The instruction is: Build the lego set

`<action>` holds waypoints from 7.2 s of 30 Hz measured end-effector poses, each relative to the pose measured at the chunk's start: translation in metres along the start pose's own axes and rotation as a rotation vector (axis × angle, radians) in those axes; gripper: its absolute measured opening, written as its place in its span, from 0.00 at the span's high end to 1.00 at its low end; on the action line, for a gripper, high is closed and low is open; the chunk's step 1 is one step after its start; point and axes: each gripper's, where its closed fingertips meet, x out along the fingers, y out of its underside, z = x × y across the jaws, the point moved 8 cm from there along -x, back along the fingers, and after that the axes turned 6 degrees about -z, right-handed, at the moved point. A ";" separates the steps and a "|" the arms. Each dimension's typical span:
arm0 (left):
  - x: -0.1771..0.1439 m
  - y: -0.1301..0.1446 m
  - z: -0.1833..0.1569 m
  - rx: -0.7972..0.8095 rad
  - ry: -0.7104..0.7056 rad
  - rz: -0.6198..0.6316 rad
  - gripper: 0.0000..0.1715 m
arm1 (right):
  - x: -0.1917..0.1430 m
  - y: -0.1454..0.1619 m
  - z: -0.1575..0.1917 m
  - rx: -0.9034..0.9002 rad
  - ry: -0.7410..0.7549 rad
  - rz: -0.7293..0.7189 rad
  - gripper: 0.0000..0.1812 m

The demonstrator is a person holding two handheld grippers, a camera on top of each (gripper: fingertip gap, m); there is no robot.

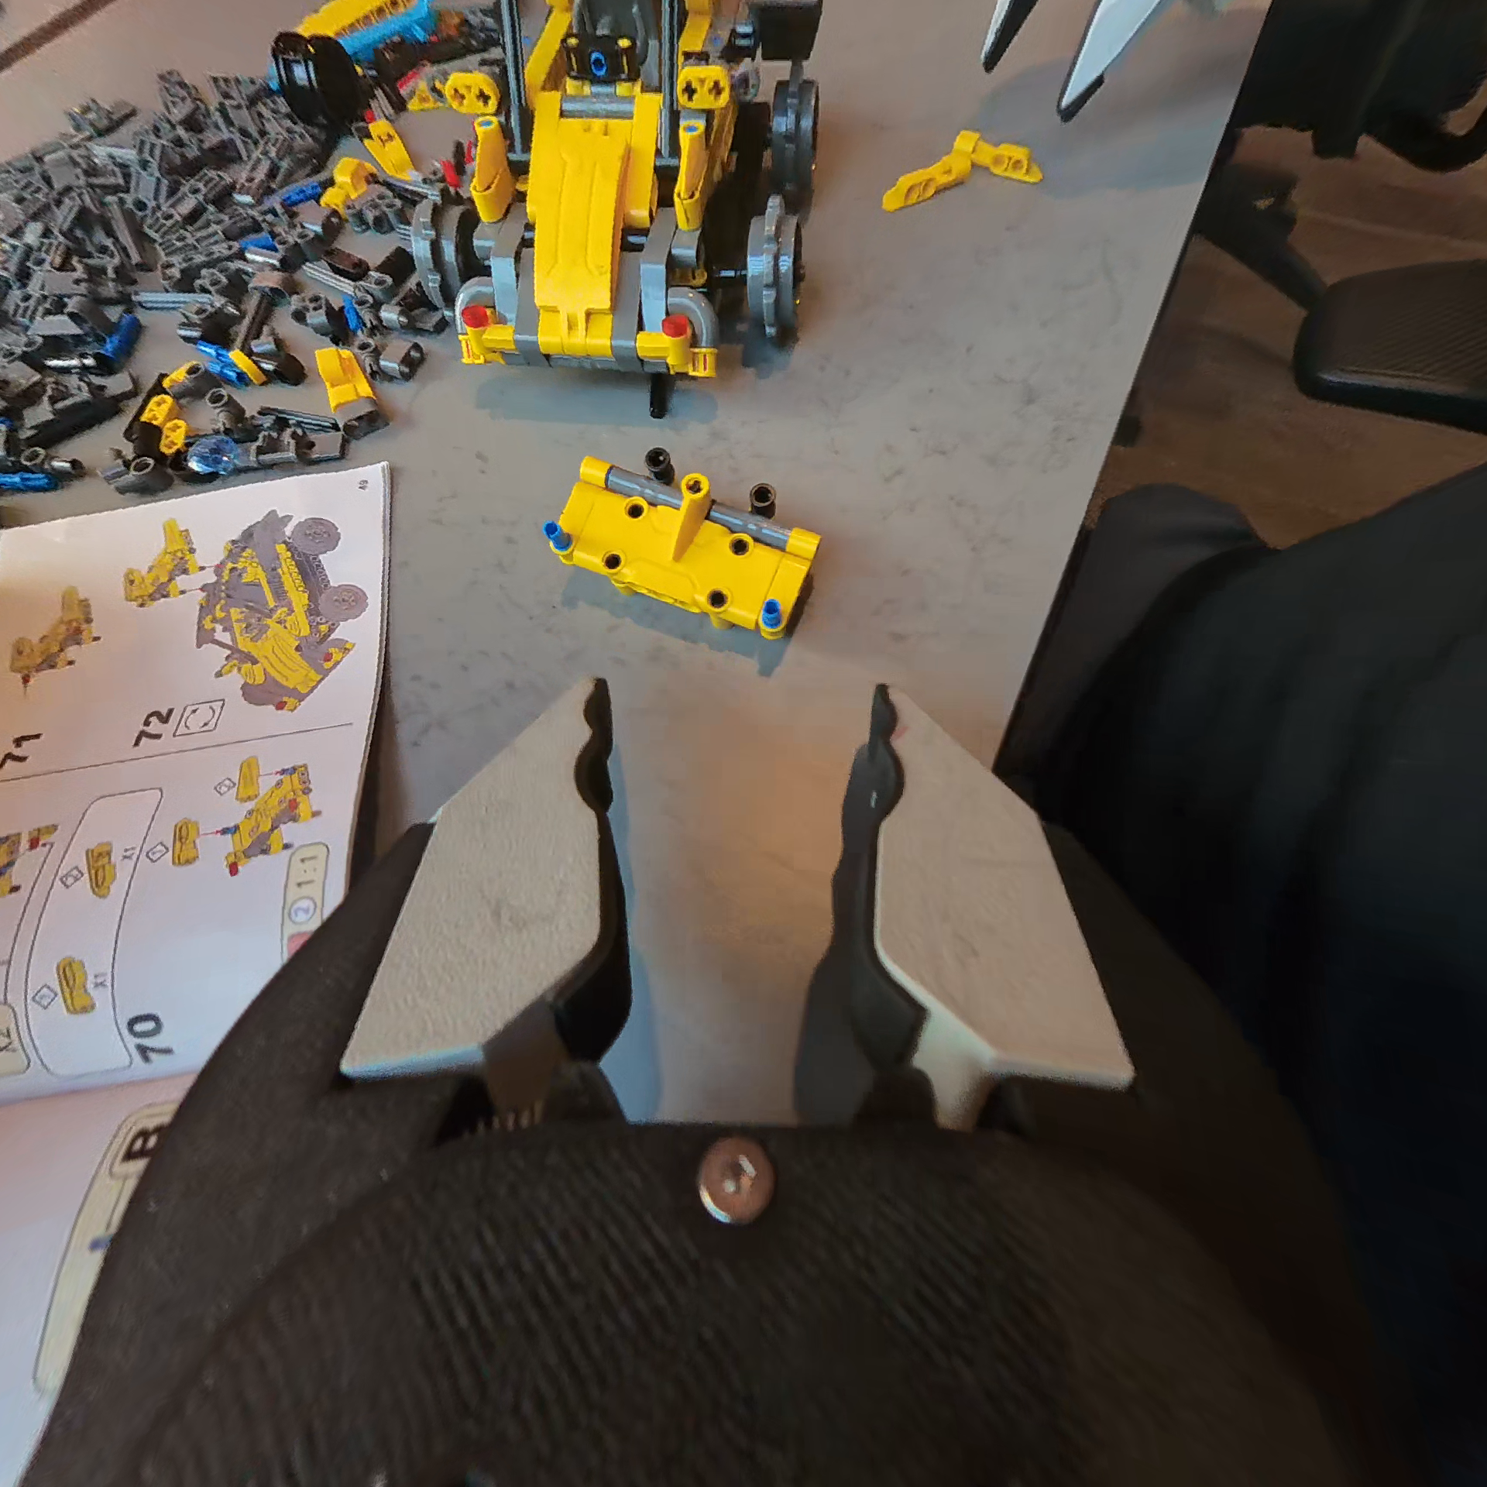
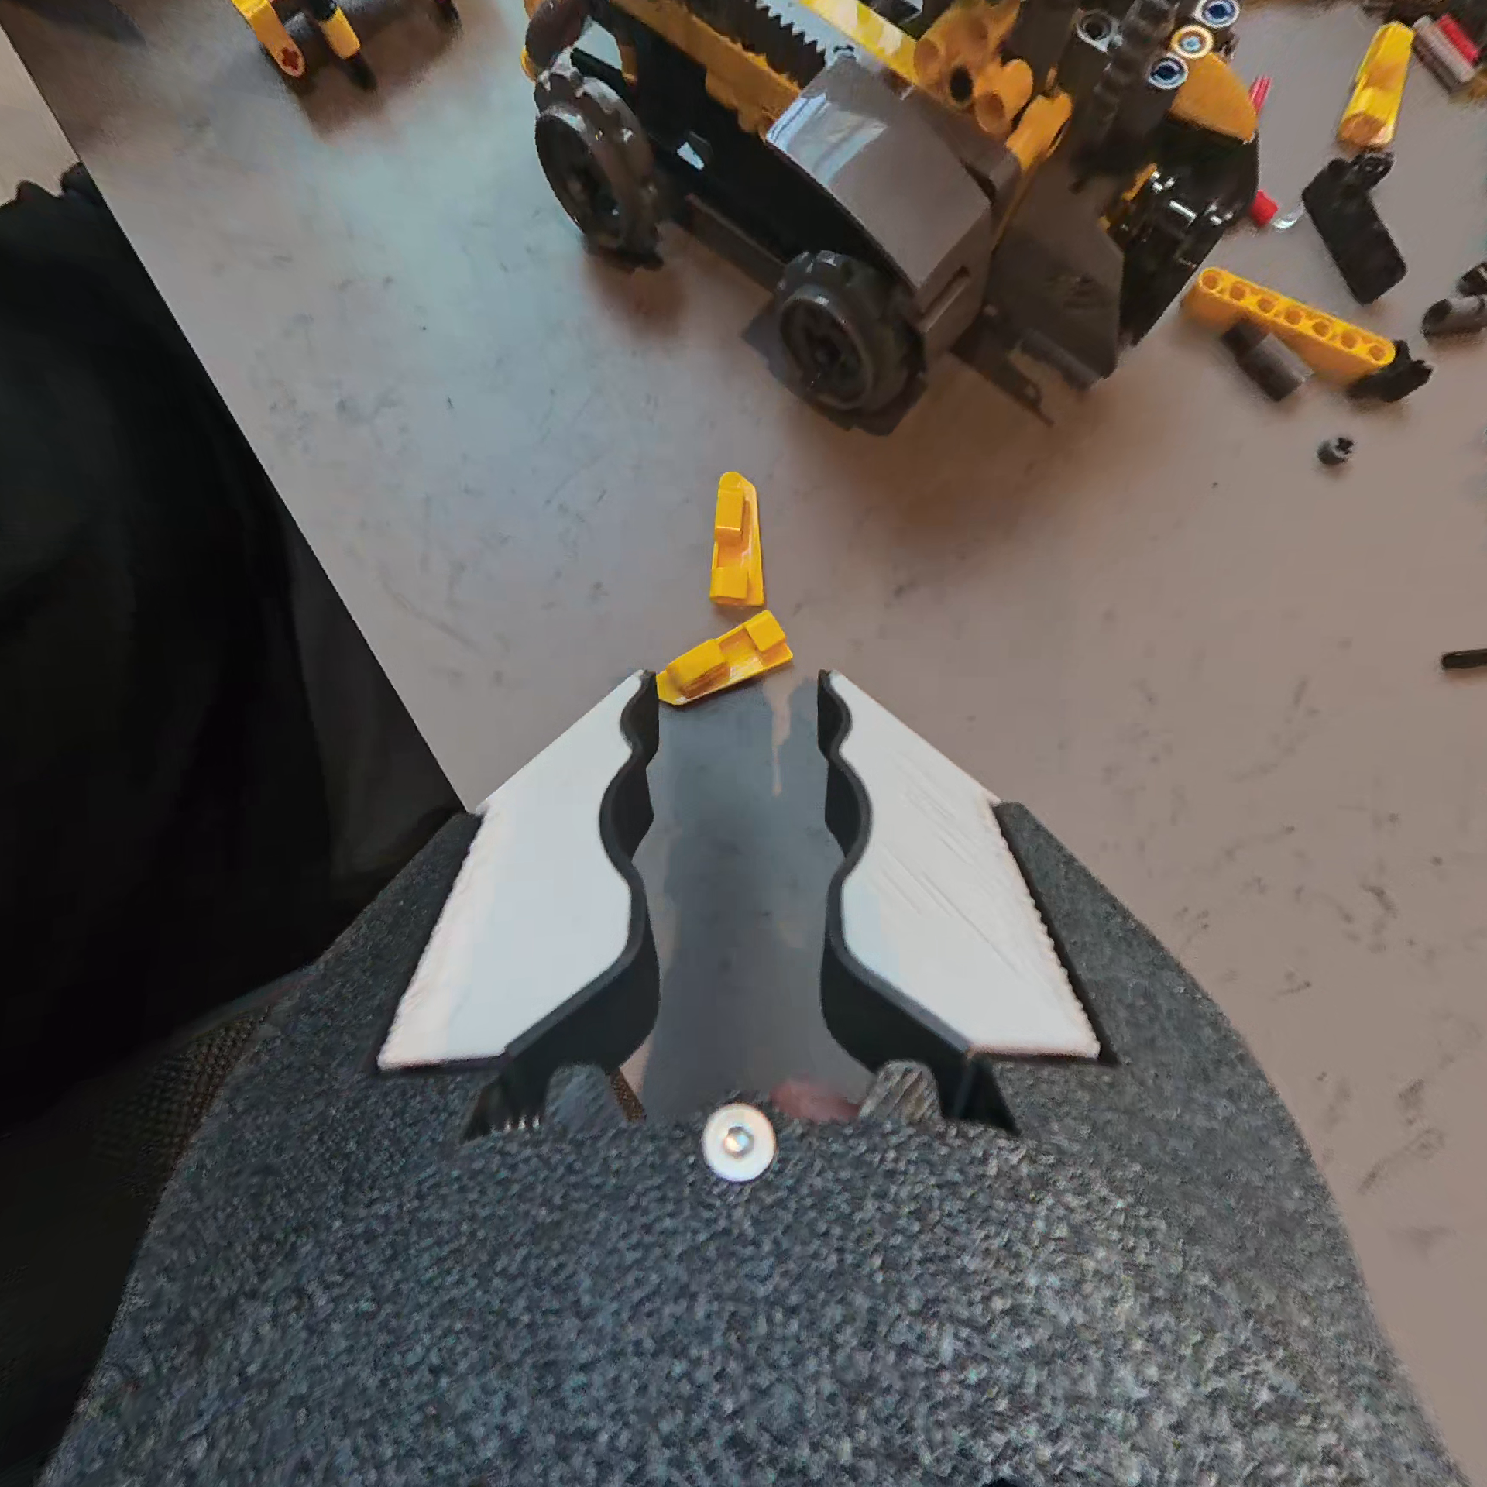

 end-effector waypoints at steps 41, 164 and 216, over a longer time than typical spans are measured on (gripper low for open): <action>-0.003 0.010 -0.026 0.100 -0.007 -0.039 0.71 | 0.011 -0.016 0.011 -0.124 0.043 0.051 0.95; 0.008 -0.008 0.004 -0.078 0.054 0.024 0.56 | 0.043 -0.065 0.073 -0.430 -0.031 -0.258 0.95; -0.002 0.019 -0.005 -0.039 0.035 0.114 0.56 | 0.102 -0.093 0.103 -0.570 0.084 -0.434 0.95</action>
